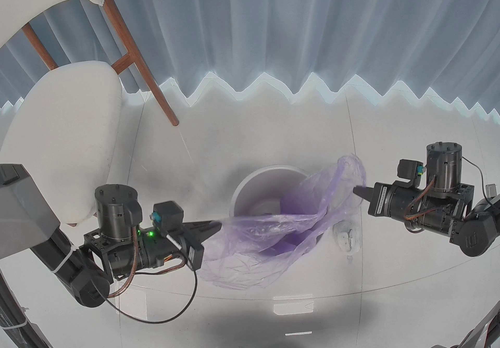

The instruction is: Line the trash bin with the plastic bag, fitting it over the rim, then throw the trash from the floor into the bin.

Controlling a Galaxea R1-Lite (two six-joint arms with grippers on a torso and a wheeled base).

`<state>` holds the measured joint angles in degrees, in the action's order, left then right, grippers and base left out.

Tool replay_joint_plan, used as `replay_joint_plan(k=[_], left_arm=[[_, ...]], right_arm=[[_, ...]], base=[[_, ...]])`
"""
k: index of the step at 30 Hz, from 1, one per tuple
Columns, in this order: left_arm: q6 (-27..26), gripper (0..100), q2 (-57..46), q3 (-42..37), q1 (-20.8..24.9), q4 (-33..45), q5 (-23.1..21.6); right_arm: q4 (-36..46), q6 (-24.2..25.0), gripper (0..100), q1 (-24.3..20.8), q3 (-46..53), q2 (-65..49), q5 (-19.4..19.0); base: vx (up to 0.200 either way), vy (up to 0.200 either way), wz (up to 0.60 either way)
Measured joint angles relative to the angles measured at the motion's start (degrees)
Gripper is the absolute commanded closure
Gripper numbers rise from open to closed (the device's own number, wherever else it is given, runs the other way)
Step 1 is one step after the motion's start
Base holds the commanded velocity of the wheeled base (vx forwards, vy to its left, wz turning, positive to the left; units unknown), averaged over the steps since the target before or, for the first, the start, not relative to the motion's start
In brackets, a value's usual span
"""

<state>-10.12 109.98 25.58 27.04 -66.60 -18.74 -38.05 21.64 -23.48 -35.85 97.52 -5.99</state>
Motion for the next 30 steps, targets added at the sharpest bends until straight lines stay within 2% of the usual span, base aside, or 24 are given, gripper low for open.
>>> replay_joint_plan(k=[4, 13, 16, 21, 30], left_arm=[[8.62, 100, 0.85, 5.40, 2.21, -2.68, 4.12], [19.48, 100, 6.25, 19.68, 8.09, -6.73, 10.59], [20.26, 100, 8.75, 21.18, 8.95, -10.86, 11.90], [20.54, 100, 13.49, 22.66, 7.83, -16.16, 13.98], [20.30, 100, 18.69, 26.23, 5.21, -17.24, 16.53]], right_arm=[[-5.88, -0.29, 100, 1.73, 0.07, 0.43, -1.93], [-11.39, -0.56, 100, 5.21, 0.49, 1.84, -7.36], [-11.92, -0.57, 100, 5.51, 0.99, 3.02, -8.24], [-13.35, -0.43, 100, 4.61, 1.65, 5.23, -8.79], [-17.05, -0.46, 100, 4.24, 3.52, 6.74, -9.53]], base=[[0.000, 0.000, 0.00], [0.000, 0.000, 0.00], [0.000, 0.000, 0.00], [0.000, 0.000, 0.00], [0.000, 0.000, 0.00]])
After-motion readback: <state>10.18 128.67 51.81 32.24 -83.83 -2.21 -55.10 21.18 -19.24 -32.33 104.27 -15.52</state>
